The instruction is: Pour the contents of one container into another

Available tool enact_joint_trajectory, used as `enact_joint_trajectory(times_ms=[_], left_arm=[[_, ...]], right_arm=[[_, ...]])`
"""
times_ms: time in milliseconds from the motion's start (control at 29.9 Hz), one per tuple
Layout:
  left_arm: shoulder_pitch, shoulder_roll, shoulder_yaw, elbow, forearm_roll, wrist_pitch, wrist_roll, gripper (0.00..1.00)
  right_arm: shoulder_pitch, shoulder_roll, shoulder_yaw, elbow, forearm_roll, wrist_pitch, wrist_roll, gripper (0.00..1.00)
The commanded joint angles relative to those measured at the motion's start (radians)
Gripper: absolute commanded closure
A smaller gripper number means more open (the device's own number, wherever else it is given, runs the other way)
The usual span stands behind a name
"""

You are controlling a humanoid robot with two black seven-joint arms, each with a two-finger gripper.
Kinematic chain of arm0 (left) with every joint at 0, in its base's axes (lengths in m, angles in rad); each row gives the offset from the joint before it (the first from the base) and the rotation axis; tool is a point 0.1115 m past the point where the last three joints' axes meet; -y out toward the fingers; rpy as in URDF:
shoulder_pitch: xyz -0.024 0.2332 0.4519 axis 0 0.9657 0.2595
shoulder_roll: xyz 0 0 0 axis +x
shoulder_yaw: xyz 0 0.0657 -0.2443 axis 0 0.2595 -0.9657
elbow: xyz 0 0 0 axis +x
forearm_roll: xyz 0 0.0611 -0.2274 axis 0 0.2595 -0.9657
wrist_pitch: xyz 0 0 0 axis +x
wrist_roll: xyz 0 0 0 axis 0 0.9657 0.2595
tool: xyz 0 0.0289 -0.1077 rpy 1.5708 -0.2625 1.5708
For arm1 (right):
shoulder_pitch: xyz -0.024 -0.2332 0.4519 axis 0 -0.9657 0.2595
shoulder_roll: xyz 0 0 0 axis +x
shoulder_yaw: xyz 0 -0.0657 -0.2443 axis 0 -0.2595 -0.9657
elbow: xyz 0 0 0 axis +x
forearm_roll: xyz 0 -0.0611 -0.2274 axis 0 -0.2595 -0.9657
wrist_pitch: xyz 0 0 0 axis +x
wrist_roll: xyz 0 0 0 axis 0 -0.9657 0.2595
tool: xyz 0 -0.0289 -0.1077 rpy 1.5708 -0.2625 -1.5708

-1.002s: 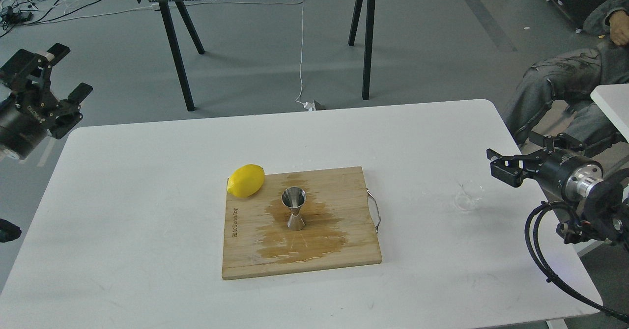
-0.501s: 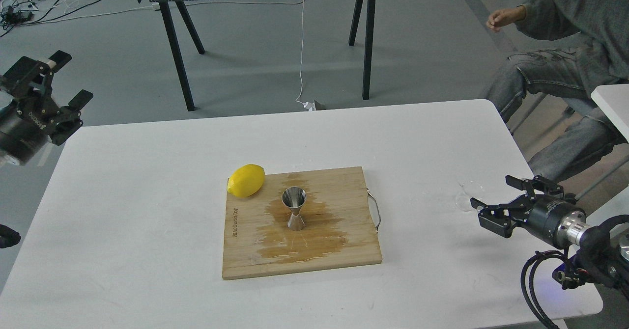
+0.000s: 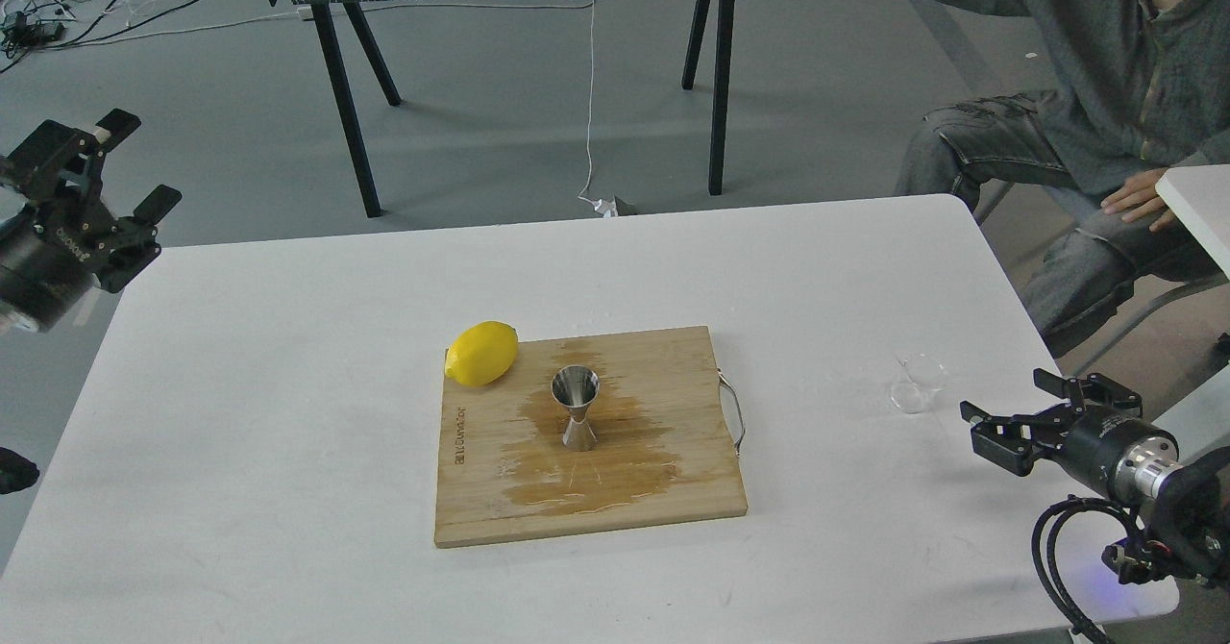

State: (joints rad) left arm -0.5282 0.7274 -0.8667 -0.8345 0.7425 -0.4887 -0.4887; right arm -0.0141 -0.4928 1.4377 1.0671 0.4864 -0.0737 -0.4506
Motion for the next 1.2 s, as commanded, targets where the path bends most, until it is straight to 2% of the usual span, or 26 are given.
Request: enact_joint_trajectory(times_ms=[0,1169], left_arm=[[0.004,0.000,0.000,0.000,0.000,0.000,0.000,0.02],[0.020,-0.011,0.000,0.006,0.000,0.000,0.000,0.02]], right_arm=[[0.026,0.023,-0.011,-0.033,-0.003,0.011,0.003,0.01],[0.195,0.175,-0.048,-0.222,-0.127,0.014,0.015,0.01]])
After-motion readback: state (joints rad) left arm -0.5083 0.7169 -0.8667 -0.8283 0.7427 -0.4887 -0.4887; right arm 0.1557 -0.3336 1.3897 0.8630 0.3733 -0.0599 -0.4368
